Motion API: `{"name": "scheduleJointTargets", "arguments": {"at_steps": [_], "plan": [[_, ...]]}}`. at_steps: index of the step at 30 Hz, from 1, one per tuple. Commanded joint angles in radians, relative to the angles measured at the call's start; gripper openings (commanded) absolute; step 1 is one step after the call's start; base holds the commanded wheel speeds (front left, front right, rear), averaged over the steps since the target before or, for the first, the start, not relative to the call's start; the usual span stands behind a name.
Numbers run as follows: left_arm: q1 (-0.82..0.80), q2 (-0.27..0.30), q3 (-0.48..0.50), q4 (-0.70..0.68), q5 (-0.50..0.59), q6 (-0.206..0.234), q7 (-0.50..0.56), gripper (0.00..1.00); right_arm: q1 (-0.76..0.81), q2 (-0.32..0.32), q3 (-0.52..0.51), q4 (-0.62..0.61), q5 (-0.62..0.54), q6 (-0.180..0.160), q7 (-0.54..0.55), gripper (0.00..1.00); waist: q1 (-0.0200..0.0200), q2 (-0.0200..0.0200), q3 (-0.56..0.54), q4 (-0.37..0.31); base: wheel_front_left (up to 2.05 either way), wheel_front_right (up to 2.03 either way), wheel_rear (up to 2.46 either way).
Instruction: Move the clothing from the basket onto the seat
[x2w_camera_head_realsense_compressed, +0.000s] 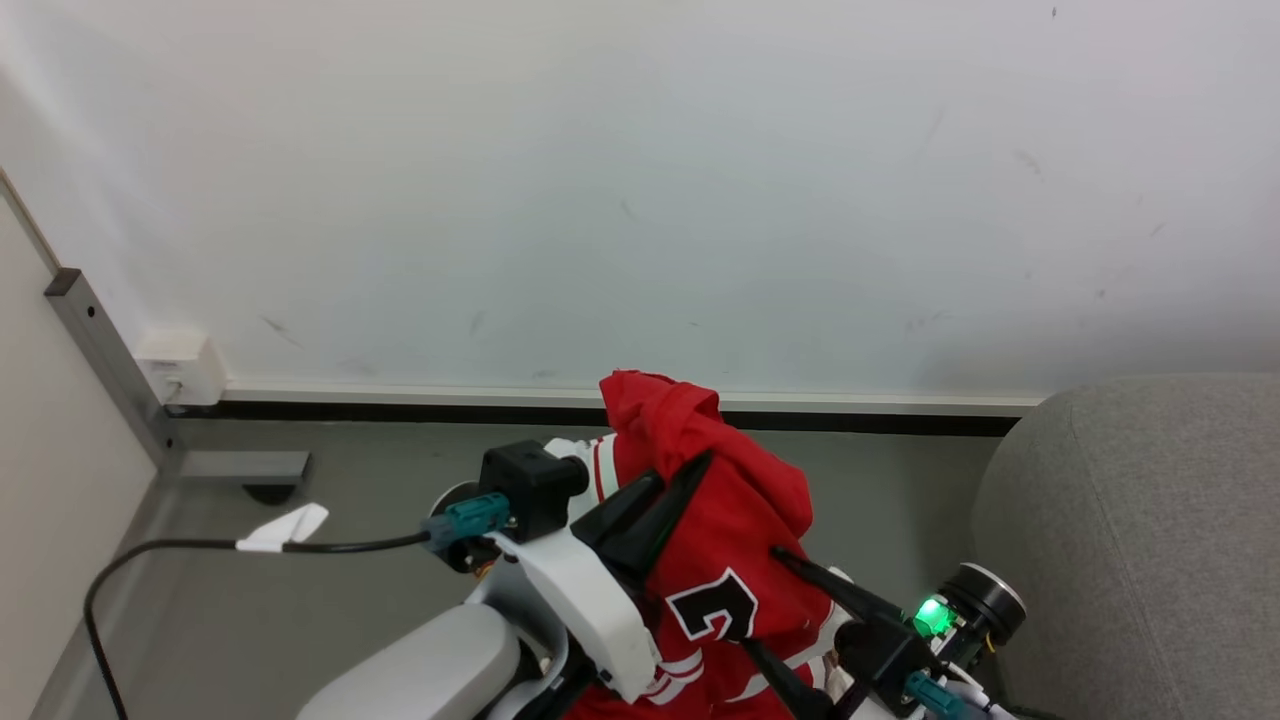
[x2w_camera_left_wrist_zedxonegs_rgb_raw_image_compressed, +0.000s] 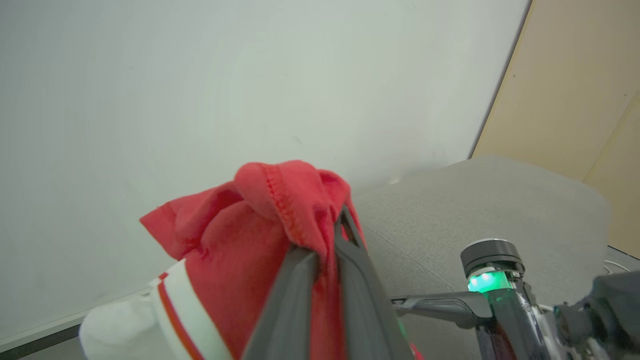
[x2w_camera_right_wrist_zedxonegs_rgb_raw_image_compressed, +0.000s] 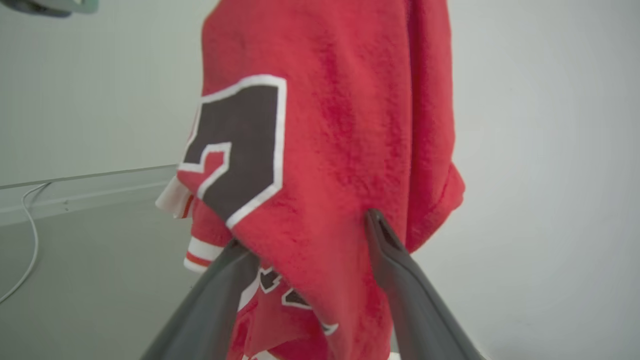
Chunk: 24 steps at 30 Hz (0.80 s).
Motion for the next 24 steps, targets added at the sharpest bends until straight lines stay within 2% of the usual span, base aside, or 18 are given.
{"name": "scheduleJointTargets", "arguments": {"at_steps": [1,4,5,6,7,12,19,20,21,22,23,24], "plan": [[-0.011,0.000,-0.002,-0.007,0.005,-0.004,0.003,0.00,-0.016,0.007,-0.008,0.012,-0.008,-0.002,0.000,1.00,-0.0001,0.0000,0.000,0.001,0.00,0.00,0.00],[-0.015,-0.007,-0.008,-0.013,0.004,-0.005,0.007,0.00,-0.031,0.043,-0.027,0.050,-0.026,-0.002,0.000,1.00,-0.0001,0.0000,0.002,0.005,0.00,0.00,0.00],[-0.016,-0.009,-0.010,-0.013,0.004,-0.006,0.009,0.00,-0.034,0.051,-0.033,0.068,-0.022,-0.002,0.000,0.86,-0.0001,0.0000,0.002,0.007,0.00,0.00,0.00],[-0.016,-0.011,-0.011,-0.013,0.003,-0.007,0.011,0.00,-0.039,0.061,-0.040,0.080,-0.010,-0.002,0.000,0.29,-0.0001,0.0000,0.002,0.009,0.00,0.00,0.00],[-0.016,-0.013,-0.013,-0.013,0.002,-0.008,0.011,0.00,-0.041,0.068,-0.045,0.094,0.003,-0.002,0.000,0.00,-0.0001,0.0000,0.002,0.011,0.00,0.00,0.00],[-0.008,-0.012,-0.012,-0.002,-0.007,-0.007,0.005,0.00,-0.048,0.093,-0.074,0.118,0.058,-0.002,0.000,0.00,-0.0001,0.0000,0.000,0.015,0.00,0.00,0.00],[0.002,-0.001,-0.008,0.016,-0.010,-0.002,-0.006,0.00,-0.054,0.089,-0.097,0.110,0.088,-0.002,0.000,0.00,-0.0001,0.0000,0.002,0.004,0.00,0.00,0.00],[0.002,0.000,-0.006,0.019,-0.007,0.002,-0.008,0.11,-0.054,0.088,-0.101,0.105,0.088,-0.002,0.000,0.00,-0.0001,0.0000,0.003,0.002,0.00,0.00,0.00],[0.003,0.000,-0.004,0.022,-0.004,0.006,-0.011,0.29,-0.053,0.086,-0.102,0.102,0.090,-0.002,0.000,0.00,-0.0001,0.0000,0.003,0.000,0.00,0.00,0.00],[0.004,-0.002,-0.004,0.024,-0.005,0.008,-0.014,0.56,-0.052,0.086,-0.105,0.098,0.091,-0.002,0.000,0.00,-0.0001,0.0000,0.003,-0.001,0.00,0.00,0.00],[0.006,-0.003,-0.005,0.026,-0.004,0.010,-0.013,1.00,-0.050,0.086,-0.110,0.094,0.093,-0.002,0.000,0.00,-0.0001,0.0000,0.004,-0.003,0.00,0.00,0.00],[0.008,-0.003,-0.007,0.029,-0.004,0.010,-0.013,1.00,-0.047,0.084,-0.113,0.091,0.093,-0.002,0.000,0.00,-0.0001,0.0000,0.004,-0.004,0.00,0.00,0.00]]}}
